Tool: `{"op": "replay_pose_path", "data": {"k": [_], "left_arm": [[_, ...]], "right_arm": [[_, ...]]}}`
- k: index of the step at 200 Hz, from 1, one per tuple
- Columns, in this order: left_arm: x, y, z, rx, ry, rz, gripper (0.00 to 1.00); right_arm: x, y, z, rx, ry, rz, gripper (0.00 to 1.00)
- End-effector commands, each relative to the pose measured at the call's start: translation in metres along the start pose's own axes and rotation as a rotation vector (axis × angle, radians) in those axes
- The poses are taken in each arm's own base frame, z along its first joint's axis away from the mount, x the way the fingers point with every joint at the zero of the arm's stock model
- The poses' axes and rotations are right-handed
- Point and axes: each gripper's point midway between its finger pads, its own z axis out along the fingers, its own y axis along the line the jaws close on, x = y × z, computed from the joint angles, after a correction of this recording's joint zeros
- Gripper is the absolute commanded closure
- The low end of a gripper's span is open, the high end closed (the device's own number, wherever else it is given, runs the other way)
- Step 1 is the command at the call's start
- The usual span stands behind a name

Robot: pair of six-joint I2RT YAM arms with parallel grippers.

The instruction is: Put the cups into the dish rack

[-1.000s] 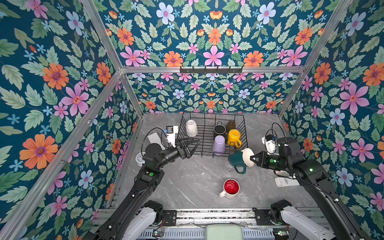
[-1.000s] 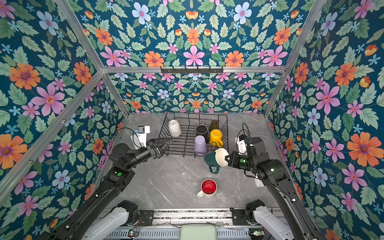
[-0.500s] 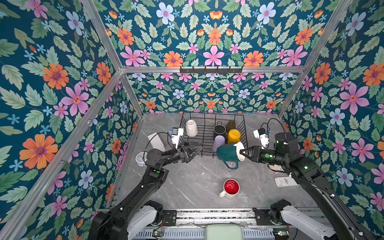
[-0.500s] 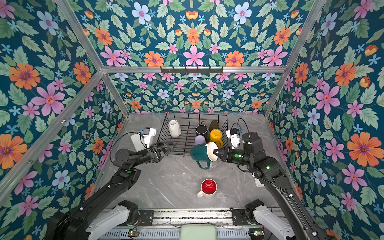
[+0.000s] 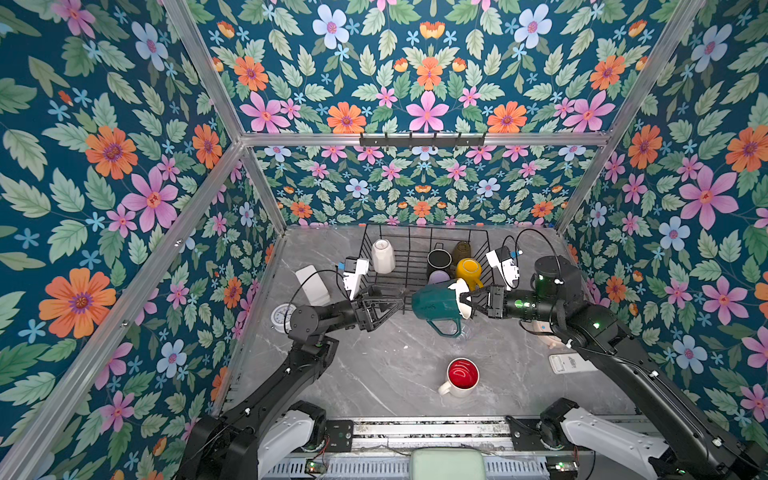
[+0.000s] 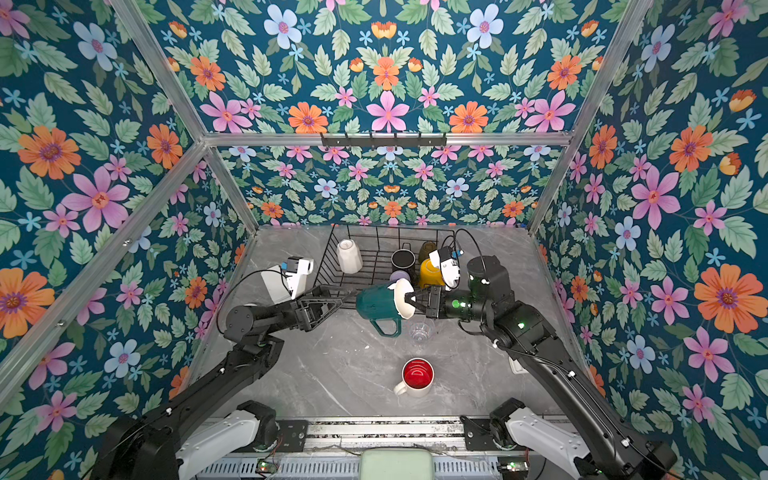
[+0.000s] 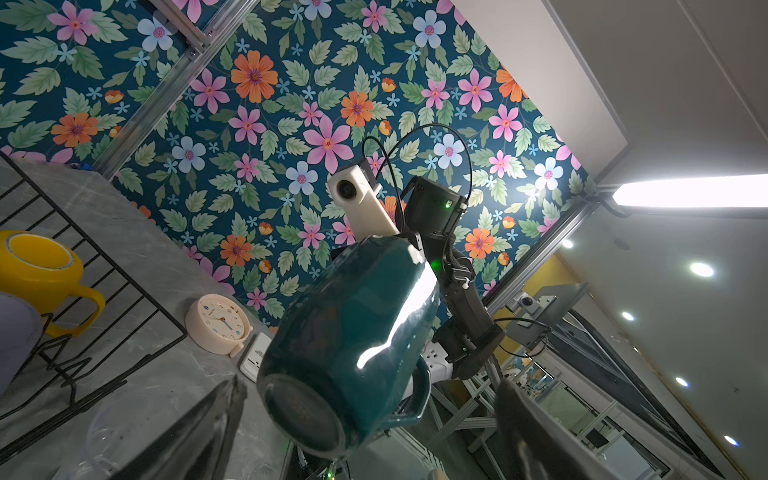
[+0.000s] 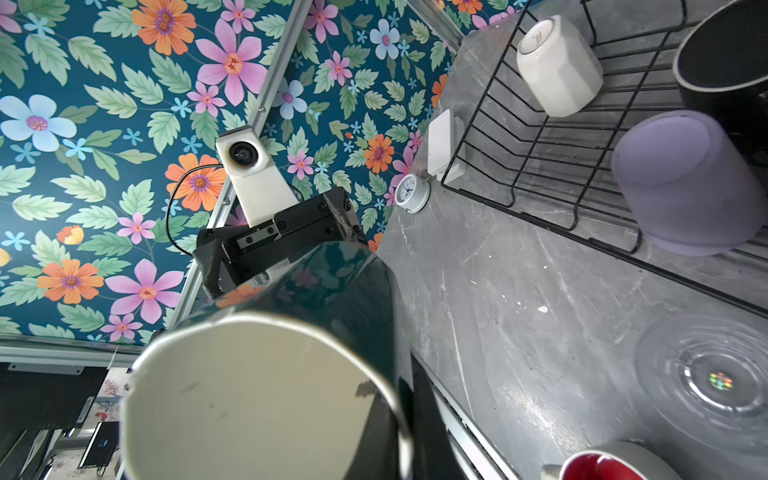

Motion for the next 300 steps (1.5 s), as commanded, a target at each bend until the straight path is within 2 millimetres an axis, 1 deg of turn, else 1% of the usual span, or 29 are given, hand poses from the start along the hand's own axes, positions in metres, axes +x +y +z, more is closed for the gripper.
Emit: {"op": "replay_pose_path", "data": {"k": [1,48,106,136,160,208,272,300], "left_arm": [[0.001,-0.008,0.000,0.026,0.011,0.034,0.04],[0.003,-0.007,-0.001,0.023,0.017,0.028,0.04],[0.003,-0.015,-0.002,0.039,0.023,0.044,0.03],[0.004,-0.014,-0.002,0.036,0.023,0.039,0.03],[0.003,-0.019,-0.002,0.053,0.025,0.048,0.03],[0.005,-0.022,-0.003,0.068,0.025,0.049,0.03],[0.005,-0.027,-0.004,0.085,0.026,0.059,0.03],[0.006,-0.031,-0.004,0.106,0.029,0.063,0.03]], "right_arm": [[-0.016,0.030,-0.002,-0.105,-0.054,-0.069,1.00],[-0.018,0.036,0.007,-0.130,-0.045,-0.073,1.00],[-0.017,0.047,0.021,-0.161,-0.017,-0.095,1.00],[-0.016,0.052,0.029,-0.181,-0.005,-0.104,1.00],[-0.017,0.054,0.035,-0.193,0.001,-0.104,1.00],[-0.019,0.052,0.050,-0.222,0.022,-0.095,1.00],[-0.012,0.057,0.069,-0.258,0.073,-0.097,1.00],[-0.013,0.057,0.075,-0.271,0.074,-0.095,1.00]]}}
